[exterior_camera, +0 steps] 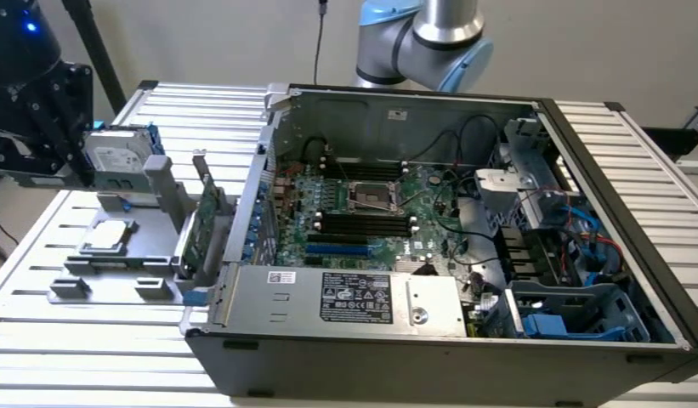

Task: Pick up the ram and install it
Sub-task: 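Pick up the ram and move it above insertion slot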

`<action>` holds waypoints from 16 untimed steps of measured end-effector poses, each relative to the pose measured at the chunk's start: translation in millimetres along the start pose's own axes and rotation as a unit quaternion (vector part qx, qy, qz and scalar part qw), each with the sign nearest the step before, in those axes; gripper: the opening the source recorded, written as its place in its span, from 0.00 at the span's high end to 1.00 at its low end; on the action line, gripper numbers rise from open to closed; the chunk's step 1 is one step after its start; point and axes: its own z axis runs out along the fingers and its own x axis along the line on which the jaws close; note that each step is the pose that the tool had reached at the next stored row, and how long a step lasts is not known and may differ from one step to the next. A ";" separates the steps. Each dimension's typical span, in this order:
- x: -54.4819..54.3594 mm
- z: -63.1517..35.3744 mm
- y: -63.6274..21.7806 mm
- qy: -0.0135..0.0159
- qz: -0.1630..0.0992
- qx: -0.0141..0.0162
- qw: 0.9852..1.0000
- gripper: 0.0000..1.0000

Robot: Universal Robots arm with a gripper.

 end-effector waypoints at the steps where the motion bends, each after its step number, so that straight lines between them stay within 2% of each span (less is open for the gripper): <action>1: -0.5 -2.1 -4.3 -0.001 0.000 0.000 1.000 0.86; 11: -4.8 -12.1 -49.4 -0.017 -0.001 -0.002 1.000 0.86; 16: -6.8 -13.9 -72.0 -0.024 -0.002 -0.003 1.000 0.86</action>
